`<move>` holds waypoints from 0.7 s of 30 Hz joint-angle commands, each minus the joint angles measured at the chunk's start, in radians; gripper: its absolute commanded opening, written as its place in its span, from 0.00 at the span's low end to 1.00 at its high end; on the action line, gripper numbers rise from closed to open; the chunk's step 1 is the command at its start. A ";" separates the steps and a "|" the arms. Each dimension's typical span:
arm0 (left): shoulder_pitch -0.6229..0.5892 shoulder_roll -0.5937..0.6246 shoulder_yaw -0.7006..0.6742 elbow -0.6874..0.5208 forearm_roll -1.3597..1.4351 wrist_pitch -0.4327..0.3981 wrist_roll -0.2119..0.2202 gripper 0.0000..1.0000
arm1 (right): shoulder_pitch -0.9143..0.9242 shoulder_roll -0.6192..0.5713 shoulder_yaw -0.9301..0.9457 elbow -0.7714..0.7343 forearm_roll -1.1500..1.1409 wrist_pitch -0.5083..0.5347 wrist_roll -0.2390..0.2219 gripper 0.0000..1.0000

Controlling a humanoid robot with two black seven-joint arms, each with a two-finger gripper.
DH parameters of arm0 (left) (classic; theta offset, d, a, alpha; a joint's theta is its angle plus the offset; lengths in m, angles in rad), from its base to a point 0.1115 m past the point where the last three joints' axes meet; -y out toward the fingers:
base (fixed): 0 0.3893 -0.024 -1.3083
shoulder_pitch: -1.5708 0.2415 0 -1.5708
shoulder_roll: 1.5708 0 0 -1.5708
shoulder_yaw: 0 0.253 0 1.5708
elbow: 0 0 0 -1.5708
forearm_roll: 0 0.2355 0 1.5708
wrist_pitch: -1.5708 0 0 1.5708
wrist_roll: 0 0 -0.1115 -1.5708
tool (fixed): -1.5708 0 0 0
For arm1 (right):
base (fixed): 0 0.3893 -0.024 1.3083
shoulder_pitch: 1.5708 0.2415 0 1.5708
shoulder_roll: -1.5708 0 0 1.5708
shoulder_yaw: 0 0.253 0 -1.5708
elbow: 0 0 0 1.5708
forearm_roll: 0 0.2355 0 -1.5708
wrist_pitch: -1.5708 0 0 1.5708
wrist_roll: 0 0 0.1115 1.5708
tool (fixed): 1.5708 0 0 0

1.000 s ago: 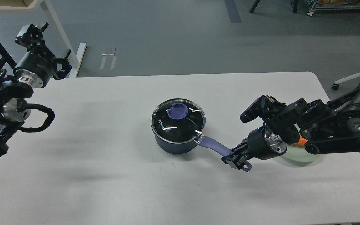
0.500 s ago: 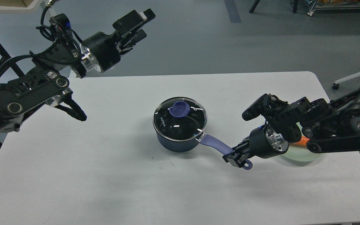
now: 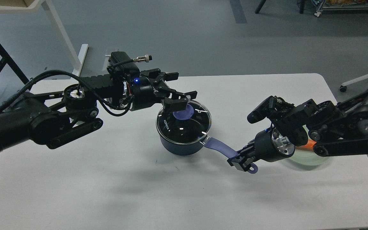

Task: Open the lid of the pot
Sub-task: 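Reach the left gripper over the pot to the purple lid knob, then close the left gripper on the purple lid knob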

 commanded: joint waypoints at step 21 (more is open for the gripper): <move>0.027 -0.095 0.193 0.134 0.030 0.124 -0.008 0.90 | -0.009 -0.002 -0.002 0.000 -0.001 0.005 0.000 0.23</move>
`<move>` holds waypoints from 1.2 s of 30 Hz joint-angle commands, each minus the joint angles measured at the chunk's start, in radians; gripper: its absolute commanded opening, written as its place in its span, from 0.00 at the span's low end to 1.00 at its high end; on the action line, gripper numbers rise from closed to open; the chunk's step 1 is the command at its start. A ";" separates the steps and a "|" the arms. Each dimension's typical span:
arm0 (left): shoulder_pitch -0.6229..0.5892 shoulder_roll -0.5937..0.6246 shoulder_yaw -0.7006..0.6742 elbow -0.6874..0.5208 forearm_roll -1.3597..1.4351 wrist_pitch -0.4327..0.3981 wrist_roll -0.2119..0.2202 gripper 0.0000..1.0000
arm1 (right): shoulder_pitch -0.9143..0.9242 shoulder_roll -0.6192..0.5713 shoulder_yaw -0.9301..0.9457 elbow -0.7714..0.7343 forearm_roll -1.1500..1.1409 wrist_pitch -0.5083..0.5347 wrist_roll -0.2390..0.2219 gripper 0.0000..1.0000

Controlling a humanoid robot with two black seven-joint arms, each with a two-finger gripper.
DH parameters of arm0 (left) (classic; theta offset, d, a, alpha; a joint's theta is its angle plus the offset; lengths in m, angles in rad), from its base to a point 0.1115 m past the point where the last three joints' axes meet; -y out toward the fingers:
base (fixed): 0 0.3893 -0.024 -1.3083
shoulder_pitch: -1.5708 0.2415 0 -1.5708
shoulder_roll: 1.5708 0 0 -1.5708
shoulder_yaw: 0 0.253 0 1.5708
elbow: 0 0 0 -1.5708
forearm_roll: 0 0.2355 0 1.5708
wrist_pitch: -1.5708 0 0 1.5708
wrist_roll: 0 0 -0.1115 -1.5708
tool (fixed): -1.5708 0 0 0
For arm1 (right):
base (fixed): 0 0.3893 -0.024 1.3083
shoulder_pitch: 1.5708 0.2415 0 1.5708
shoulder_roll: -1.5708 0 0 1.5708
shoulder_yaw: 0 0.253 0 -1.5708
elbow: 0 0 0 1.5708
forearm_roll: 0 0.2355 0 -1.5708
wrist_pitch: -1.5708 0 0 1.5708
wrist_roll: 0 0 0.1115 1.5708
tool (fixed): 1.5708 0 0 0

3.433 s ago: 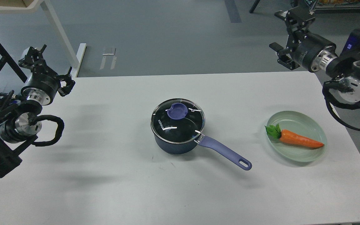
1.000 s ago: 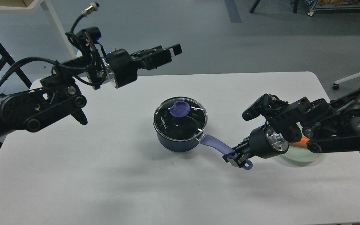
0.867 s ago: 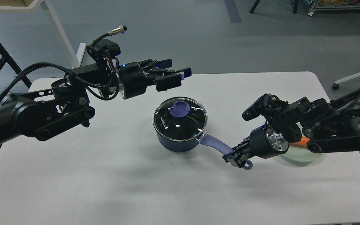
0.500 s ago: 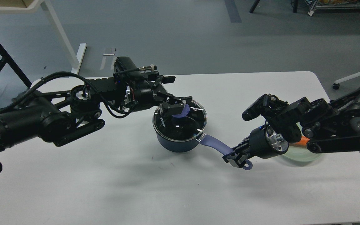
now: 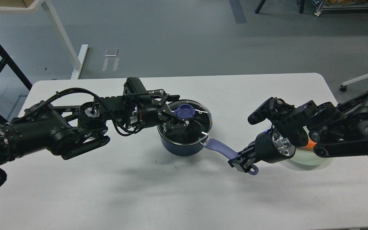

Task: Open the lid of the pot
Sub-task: 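Close the left gripper on the purple lid knob, then lift the glass lid off the pot with the left gripper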

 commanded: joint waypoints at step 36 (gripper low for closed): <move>0.006 0.552 0.069 -0.109 -0.215 -0.023 -0.083 0.43 | -0.009 -0.001 0.034 -0.004 0.010 0.004 0.000 0.24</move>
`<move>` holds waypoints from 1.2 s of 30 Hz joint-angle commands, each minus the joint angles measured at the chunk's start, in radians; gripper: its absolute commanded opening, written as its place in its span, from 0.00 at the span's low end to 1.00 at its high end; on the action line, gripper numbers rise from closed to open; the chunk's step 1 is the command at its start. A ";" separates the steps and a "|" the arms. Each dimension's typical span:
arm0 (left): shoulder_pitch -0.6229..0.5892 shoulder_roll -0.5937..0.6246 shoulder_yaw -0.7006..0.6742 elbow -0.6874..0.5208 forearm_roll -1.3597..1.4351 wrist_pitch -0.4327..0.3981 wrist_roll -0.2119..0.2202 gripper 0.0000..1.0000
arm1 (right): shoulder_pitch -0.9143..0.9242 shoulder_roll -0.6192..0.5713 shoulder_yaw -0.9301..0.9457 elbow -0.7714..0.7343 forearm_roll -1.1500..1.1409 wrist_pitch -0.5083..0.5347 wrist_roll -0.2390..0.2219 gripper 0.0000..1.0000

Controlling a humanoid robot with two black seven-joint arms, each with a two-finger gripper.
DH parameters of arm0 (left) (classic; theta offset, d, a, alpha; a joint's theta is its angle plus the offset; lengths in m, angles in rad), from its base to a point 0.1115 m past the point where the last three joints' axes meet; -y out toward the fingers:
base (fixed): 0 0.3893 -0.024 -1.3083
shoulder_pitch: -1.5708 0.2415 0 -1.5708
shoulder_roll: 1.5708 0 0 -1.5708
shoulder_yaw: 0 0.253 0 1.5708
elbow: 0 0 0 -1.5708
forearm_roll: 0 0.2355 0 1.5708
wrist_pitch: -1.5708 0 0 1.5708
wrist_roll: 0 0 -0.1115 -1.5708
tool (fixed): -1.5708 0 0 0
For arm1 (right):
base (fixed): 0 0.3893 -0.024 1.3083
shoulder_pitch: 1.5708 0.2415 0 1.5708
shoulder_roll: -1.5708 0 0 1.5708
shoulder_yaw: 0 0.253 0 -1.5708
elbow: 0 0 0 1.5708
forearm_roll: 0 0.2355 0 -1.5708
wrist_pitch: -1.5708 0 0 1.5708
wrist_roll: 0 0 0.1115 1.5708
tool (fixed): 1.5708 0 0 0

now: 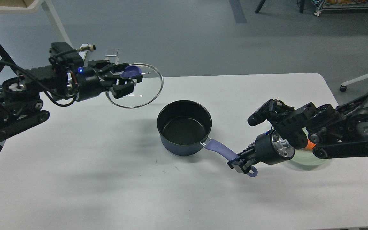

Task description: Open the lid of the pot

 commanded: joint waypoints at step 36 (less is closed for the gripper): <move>0.281 -0.011 0.002 0.216 -0.323 0.126 -0.015 0.99 | 0.000 -0.084 0.013 0.017 0.004 0.003 0.011 0.80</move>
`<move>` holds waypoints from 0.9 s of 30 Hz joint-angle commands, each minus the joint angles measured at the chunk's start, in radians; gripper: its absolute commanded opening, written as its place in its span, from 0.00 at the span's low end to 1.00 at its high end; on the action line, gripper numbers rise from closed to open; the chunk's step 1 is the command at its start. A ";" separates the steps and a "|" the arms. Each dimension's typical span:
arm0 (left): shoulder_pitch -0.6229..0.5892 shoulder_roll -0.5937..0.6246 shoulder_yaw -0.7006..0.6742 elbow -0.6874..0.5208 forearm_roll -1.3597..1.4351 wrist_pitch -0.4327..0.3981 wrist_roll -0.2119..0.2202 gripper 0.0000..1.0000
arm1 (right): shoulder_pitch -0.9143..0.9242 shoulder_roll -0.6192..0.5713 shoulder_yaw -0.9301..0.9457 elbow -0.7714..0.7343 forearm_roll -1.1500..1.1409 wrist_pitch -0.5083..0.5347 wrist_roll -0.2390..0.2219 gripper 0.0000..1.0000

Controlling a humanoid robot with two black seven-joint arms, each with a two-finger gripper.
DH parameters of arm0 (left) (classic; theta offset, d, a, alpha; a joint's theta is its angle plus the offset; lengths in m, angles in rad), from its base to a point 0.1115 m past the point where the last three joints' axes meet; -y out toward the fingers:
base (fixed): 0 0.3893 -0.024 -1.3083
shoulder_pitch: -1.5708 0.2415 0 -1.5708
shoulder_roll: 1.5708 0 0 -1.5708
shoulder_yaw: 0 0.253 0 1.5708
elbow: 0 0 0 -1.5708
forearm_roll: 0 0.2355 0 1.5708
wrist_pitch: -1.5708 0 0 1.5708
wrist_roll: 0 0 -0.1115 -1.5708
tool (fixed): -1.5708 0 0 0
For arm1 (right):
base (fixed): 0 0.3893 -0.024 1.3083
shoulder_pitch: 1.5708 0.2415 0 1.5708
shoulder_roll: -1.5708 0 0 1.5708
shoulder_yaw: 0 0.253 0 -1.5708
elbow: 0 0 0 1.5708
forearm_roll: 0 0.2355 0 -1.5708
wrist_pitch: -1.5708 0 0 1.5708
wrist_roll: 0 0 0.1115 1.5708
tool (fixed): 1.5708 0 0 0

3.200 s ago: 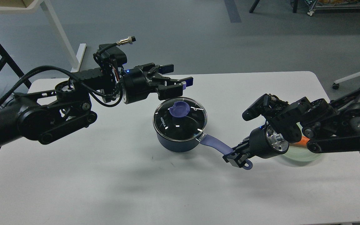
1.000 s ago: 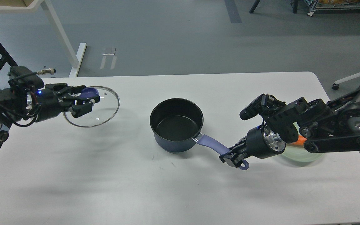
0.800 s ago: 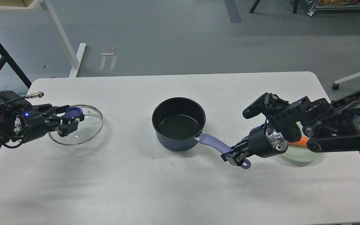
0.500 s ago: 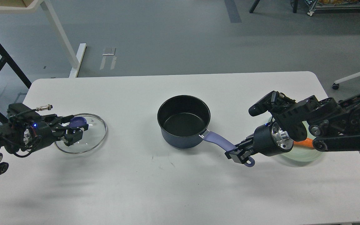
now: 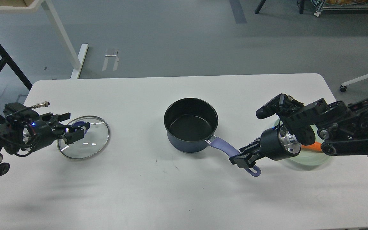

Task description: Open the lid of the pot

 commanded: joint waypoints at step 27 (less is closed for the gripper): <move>-0.099 -0.280 -0.376 0.136 -1.324 -0.150 -0.043 0.99 | -0.689 -0.296 1.265 -0.290 0.663 -0.016 0.001 1.00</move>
